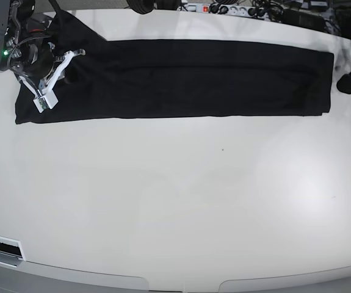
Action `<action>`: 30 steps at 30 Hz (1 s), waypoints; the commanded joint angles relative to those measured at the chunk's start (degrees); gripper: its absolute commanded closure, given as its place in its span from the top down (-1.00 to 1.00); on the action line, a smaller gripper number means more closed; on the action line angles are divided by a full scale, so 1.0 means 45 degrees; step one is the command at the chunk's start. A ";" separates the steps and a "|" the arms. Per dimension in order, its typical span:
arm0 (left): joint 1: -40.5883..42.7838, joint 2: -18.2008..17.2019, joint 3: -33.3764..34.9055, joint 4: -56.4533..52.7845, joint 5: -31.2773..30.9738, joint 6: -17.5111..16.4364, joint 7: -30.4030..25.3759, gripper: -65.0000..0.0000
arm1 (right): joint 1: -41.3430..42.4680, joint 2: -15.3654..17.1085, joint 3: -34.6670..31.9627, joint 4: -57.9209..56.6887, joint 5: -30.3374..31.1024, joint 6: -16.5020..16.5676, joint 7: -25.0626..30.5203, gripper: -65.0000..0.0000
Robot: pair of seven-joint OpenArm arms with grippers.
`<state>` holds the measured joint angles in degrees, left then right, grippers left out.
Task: Layout the t-shirt on the table in an organized manner, then fold the t-shirt properly
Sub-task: 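Grasp the folded strip's ends with both grippers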
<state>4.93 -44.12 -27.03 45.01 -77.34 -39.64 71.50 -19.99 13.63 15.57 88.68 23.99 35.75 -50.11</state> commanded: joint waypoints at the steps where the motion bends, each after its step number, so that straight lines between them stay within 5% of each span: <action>1: -0.0121 -0.0389 -0.0097 0.0185 -0.0272 -0.0081 -0.0005 0.15 | 0.0078 0.0185 0.0039 0.0087 -0.0073 -0.0029 -0.0112 -1.00; 8: 0.0311 -0.0214 -0.0092 0.0185 0.2283 -0.0081 -0.2501 0.15 | 0.0073 0.0330 0.0049 0.0087 -0.0049 -0.0039 -0.0442 -1.00; 12: 0.0311 0.0301 -0.0092 0.0185 0.3254 -0.0081 -0.2657 0.15 | 0.0185 0.0325 0.0049 0.0087 0.0044 -0.0034 -0.0437 -1.00; 25: 0.0306 0.2404 0.0219 0.0189 0.3055 -0.0081 -0.2458 0.15 | 0.0277 0.0330 0.0049 0.0087 0.0627 -0.0024 -0.0442 -1.00; 30: 0.0296 0.2642 0.1248 0.0204 0.2361 -0.0081 -0.2157 0.15 | 0.0321 0.0330 0.0049 0.0087 0.0617 0.0053 -0.0486 -1.00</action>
<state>5.87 -31.86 -21.71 46.04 -70.98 -41.21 58.72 -18.87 14.44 15.57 88.53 26.39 35.64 -52.10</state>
